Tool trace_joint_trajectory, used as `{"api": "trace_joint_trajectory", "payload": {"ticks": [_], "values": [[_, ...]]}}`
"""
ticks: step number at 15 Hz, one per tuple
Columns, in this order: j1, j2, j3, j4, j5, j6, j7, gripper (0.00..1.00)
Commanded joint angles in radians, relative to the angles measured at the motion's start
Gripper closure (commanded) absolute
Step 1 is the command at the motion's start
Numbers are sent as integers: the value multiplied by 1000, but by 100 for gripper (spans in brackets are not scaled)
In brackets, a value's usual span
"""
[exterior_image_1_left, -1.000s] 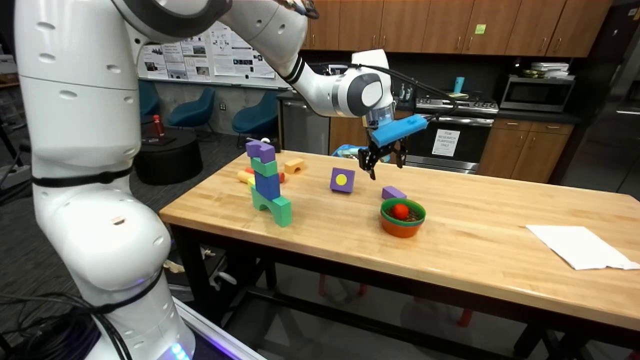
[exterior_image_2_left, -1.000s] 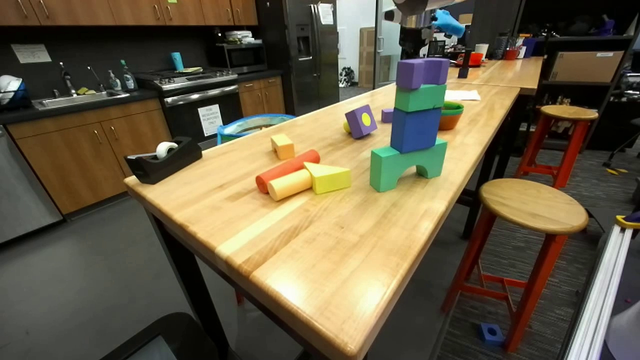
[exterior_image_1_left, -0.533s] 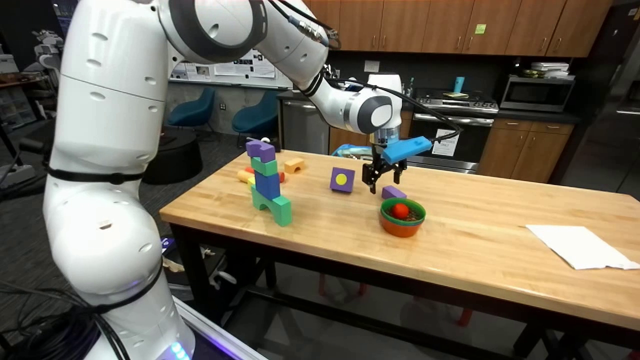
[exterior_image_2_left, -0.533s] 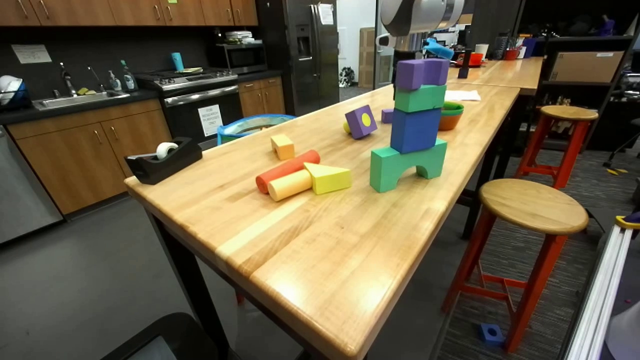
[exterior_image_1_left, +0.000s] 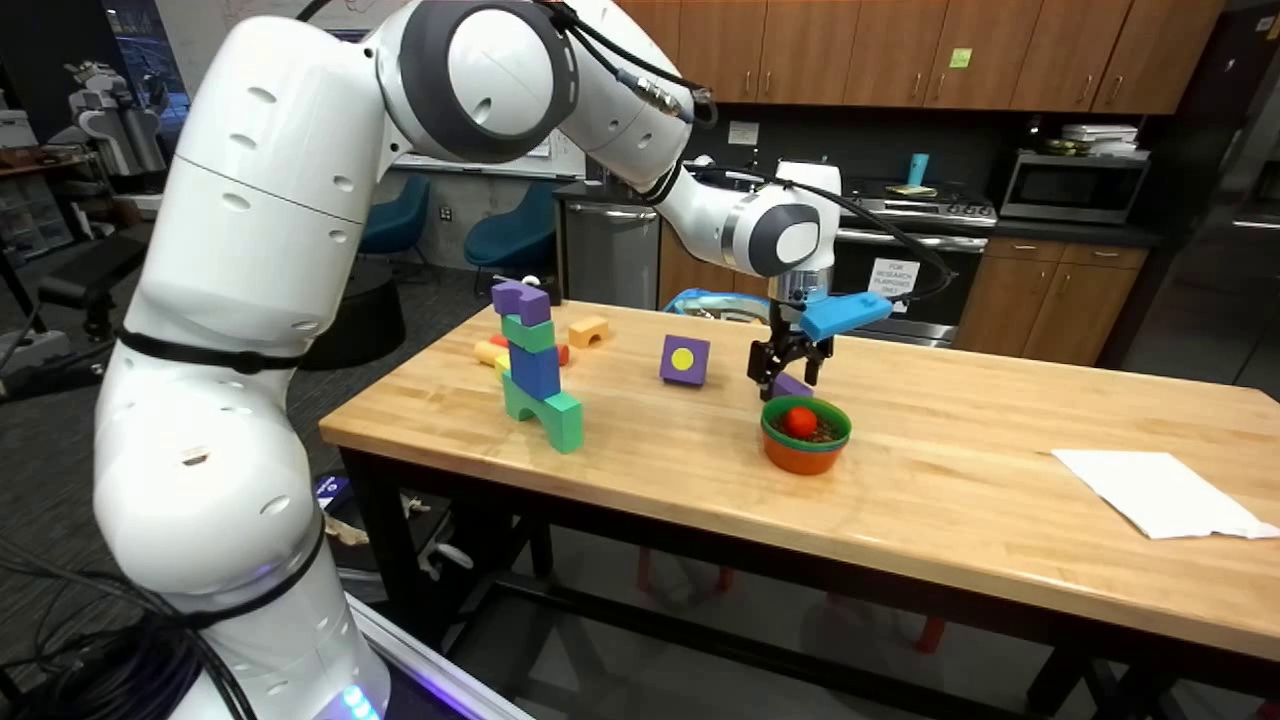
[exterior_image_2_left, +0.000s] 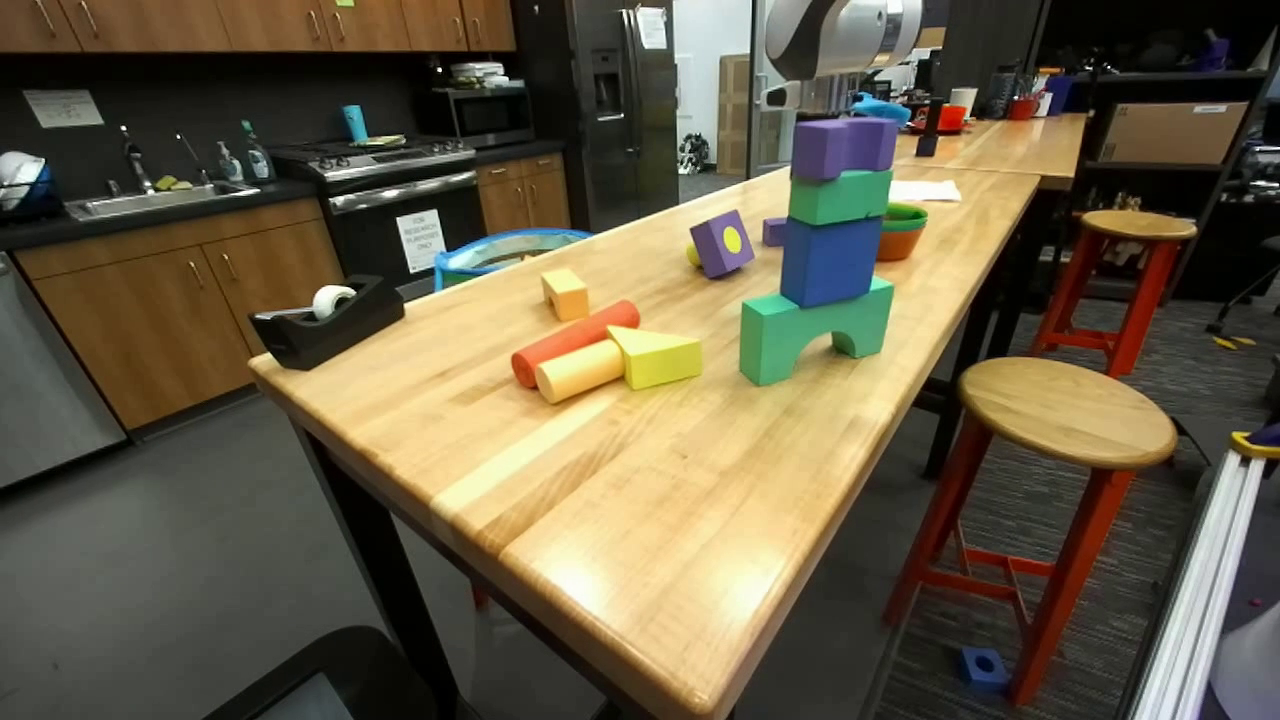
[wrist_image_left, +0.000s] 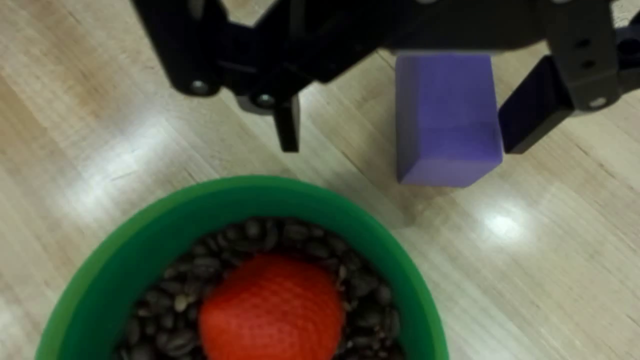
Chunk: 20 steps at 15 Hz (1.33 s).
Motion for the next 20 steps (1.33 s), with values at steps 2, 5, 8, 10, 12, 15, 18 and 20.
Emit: {"api": "trace_joint_trajectory", "payload": {"ticks": [2, 5, 8, 10, 12, 15, 18, 20], "values": [[-28, 32, 22, 76, 19, -68, -48, 0], [-27, 39, 29, 93, 27, -98, -55, 0], [-24, 54, 37, 118, 44, -126, -44, 0], [-23, 66, 40, 135, 51, -140, -38, 0], [-23, 85, 41, 157, 57, -156, -33, 0], [-24, 112, 43, 193, 61, -179, -29, 0], [-25, 129, 44, 222, 61, -199, -27, 0], [-26, 137, 45, 238, 61, -209, -28, 0]]}}
